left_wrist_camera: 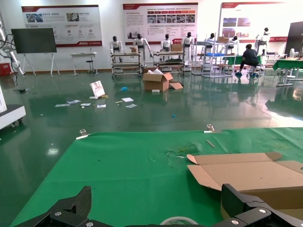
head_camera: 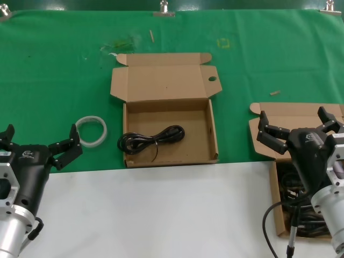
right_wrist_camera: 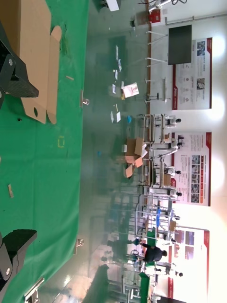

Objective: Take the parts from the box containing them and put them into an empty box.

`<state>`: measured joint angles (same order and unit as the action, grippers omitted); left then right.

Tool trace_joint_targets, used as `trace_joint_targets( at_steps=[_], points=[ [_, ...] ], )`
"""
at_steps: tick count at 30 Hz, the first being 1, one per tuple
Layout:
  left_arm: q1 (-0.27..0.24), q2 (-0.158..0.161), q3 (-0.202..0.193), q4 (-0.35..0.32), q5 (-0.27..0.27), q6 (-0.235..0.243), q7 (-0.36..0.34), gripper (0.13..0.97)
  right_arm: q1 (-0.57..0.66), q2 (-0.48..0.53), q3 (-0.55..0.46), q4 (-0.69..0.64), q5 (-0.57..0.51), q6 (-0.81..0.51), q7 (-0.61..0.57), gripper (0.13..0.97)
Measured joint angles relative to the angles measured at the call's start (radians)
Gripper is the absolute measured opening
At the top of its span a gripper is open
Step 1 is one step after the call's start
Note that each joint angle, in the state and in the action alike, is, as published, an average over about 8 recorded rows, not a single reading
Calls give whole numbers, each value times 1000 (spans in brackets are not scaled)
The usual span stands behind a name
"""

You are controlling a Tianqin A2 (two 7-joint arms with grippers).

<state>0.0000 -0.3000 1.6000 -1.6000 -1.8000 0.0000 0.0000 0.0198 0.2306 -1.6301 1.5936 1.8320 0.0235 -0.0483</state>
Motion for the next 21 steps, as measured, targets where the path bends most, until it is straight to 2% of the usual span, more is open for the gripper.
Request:
trace_joint_targets(
  at_steps=[21],
  points=[
    [0,0,0,0,0,0,0,966,0,0,0,0,0,0,0,966]
  ],
)
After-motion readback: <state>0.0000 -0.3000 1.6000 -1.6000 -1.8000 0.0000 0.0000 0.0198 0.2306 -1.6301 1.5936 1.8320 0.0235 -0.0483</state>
